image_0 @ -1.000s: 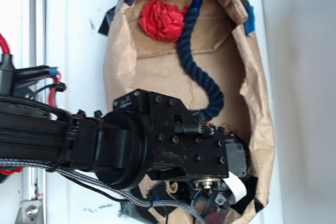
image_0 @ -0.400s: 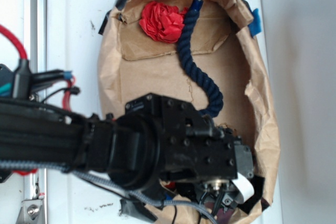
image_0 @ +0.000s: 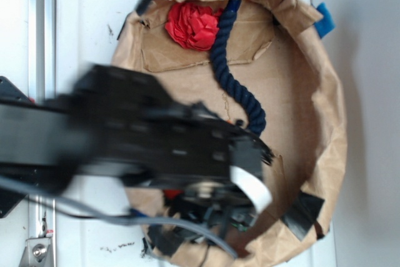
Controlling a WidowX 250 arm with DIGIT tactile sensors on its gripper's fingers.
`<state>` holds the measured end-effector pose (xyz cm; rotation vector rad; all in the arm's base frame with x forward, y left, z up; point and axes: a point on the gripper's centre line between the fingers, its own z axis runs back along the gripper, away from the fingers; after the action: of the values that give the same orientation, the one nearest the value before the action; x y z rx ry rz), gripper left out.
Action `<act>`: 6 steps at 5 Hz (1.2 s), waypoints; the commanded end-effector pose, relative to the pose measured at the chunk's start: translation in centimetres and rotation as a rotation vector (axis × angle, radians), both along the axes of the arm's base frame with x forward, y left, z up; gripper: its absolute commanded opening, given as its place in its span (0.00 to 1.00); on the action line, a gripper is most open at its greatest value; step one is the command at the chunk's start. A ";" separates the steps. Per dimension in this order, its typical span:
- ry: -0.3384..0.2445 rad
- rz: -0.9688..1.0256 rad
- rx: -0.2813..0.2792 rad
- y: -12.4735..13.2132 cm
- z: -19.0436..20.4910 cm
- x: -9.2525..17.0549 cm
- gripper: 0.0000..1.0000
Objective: Grab the green block.
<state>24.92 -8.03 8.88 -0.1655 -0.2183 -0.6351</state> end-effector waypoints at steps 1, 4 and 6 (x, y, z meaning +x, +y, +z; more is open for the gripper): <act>-0.067 0.410 -0.002 -0.2 7.8 -2.5 0.00; 0.064 0.698 0.040 3.7 8.1 0.9 0.00; 0.001 0.663 0.048 6.7 9.4 0.0 0.00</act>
<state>24.37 -0.73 16.93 -0.0460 -0.1921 -0.0046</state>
